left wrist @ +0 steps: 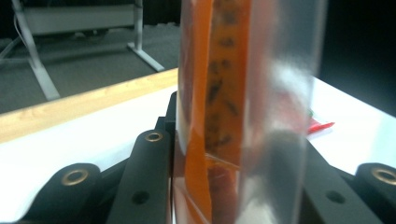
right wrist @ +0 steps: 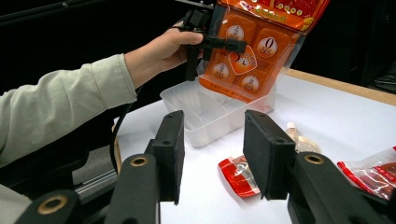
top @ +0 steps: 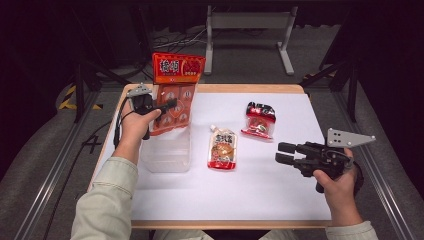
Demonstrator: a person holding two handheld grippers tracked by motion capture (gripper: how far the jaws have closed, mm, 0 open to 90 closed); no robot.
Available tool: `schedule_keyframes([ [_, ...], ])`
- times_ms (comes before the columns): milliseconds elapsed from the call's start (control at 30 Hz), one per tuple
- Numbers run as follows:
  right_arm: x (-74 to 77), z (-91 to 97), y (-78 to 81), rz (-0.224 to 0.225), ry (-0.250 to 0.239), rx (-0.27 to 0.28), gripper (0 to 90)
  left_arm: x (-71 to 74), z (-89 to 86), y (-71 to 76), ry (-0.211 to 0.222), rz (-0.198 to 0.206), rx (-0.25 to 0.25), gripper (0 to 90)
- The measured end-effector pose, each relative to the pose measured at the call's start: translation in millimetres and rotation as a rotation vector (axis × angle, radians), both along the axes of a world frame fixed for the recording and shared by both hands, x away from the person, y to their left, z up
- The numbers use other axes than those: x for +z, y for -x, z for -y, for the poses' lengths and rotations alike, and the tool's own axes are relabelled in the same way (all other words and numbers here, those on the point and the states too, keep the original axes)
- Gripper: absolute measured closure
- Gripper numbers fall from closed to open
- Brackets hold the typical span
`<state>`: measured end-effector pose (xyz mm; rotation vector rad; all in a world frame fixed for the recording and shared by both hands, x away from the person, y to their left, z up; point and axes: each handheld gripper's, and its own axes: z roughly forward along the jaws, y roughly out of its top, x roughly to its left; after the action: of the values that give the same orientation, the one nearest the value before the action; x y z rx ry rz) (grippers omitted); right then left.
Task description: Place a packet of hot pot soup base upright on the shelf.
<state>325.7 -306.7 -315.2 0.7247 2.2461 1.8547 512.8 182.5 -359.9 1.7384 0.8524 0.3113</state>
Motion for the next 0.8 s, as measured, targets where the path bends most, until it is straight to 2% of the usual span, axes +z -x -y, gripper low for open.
schedule_keyframes([
  [233, 0.7, -1.5, 0.4, 0.005, 0.002, 0.006, 58.6, 0.2, -3.6, -0.8, 0.005, -0.033, 0.011, 70.1],
  [467, -0.6, -2.6, -1.1, -0.004, 0.001, 0.008, 58.1, 0.5, -12.7, 1.0, -0.062, -0.056, 0.007, 66.8],
  [567, -1.1, -3.9, -2.0, -0.005, 0.001, 0.012, 57.9, 2.8, -15.3, 3.3, -0.074, -0.055, 0.010, 66.2],
  [600, -1.1, -4.3, -2.0, -0.006, 0.001, 0.011, 57.9, 3.6, -15.6, 4.7, -0.066, -0.074, 0.002, 65.0],
  [700, -1.0, -4.6, -2.1, -0.006, 0.003, 0.013, 57.9, 5.2, -16.9, 6.7, -0.068, -0.077, 0.005, 62.0],
  [800, -0.8, -4.0, -2.3, -0.006, -0.001, 0.013, 57.8, 9.2, -19.5, 12.4, -0.097, -0.075, 0.006, 55.9],
])
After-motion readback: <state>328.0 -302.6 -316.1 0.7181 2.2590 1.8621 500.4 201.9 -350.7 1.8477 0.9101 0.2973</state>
